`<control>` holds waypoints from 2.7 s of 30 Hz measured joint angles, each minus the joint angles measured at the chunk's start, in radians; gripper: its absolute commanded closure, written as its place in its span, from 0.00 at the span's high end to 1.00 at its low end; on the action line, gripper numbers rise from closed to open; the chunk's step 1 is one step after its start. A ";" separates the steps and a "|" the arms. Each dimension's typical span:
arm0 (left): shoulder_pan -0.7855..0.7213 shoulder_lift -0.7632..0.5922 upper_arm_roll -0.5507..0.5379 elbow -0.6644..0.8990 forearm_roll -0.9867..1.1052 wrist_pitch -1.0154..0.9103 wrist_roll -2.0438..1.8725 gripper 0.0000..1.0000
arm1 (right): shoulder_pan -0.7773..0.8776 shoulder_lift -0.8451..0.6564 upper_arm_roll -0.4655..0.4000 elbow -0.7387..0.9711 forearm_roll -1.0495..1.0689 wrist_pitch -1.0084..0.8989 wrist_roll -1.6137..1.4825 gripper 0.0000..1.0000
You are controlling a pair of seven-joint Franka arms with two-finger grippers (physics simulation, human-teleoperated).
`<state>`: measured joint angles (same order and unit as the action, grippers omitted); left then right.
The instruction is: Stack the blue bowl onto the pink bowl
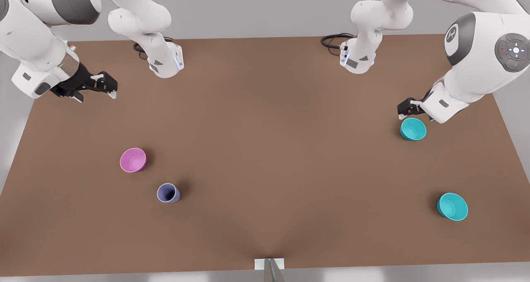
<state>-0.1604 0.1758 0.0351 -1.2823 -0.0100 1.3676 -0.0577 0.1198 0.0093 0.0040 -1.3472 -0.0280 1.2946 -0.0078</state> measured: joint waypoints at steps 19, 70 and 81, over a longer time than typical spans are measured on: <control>0.015 0.040 -0.007 -0.027 -0.004 -0.009 -0.017 1.00 | -0.406 0.445 -0.040 -0.251 0.076 0.377 -0.057 1.00; 0.007 0.046 -0.017 -0.028 -0.004 -0.028 -0.015 1.00 | 0.418 0.727 0.119 -0.124 0.605 1.143 0.098 0.21; 0.007 0.046 -0.017 -0.028 -0.004 -0.028 -0.015 1.00 | 0.584 1.040 0.026 0.144 0.528 1.357 0.529 0.29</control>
<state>-0.1534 0.2220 0.0184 -1.3105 -0.0143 1.3396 -0.0727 0.7033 1.0494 0.0296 -1.2032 0.5004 2.6518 0.5214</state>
